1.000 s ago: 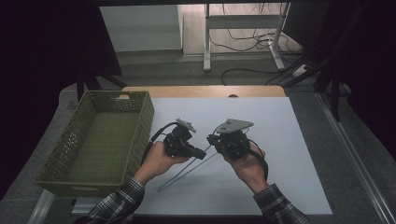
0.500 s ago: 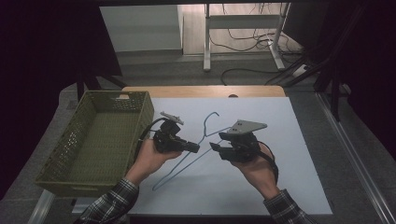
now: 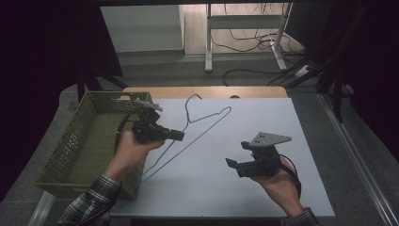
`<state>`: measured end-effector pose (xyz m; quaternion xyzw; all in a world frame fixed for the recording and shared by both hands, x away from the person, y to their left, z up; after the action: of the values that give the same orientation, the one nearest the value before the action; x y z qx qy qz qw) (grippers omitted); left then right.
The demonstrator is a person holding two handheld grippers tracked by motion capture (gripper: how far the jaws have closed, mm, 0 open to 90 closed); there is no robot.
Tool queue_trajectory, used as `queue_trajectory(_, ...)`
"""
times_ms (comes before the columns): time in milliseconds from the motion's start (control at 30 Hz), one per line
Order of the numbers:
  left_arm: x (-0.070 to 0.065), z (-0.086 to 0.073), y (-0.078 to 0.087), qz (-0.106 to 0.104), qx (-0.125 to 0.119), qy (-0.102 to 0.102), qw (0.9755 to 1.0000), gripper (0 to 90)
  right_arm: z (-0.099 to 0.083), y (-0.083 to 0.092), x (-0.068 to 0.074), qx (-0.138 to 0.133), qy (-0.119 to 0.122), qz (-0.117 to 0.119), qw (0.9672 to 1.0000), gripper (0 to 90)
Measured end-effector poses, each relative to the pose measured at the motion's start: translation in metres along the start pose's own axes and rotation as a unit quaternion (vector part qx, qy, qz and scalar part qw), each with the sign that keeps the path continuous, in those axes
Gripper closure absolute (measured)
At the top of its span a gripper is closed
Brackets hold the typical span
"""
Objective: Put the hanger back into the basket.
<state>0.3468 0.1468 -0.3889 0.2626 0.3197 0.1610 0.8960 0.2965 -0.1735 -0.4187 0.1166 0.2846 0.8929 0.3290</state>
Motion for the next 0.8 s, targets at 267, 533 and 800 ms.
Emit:
queue_trajectory(267,0.008,-0.002,0.047,0.031,-0.023,0.007,0.9992,87.5,-0.015,0.014,-0.006,0.0,-0.031,0.002,0.9995,11.9)
queue_trajectory(533,0.028,-0.017,0.098,0.061,-0.046,0.011,0.997,87.5,-0.031,0.018,-0.008,0.013,-0.046,0.007,0.9988,7.8)
queue_trajectory(800,0.05,-0.042,0.146,0.098,-0.055,0.011,0.9936,87.5,-0.043,0.026,-0.018,0.011,-0.069,0.002,0.9975,6.0)
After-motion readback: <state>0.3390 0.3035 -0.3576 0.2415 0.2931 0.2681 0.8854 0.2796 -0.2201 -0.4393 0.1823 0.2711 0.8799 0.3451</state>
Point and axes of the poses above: each handheld gripper's, and its own axes: y roughly backward along the jaws, z roughly out of its top, x roughly to its left, the point moved 3 cm from there along -y, roughly forward along the jaws, and after that the axes turned 2 degrees about -z, right-handed, at the moved point
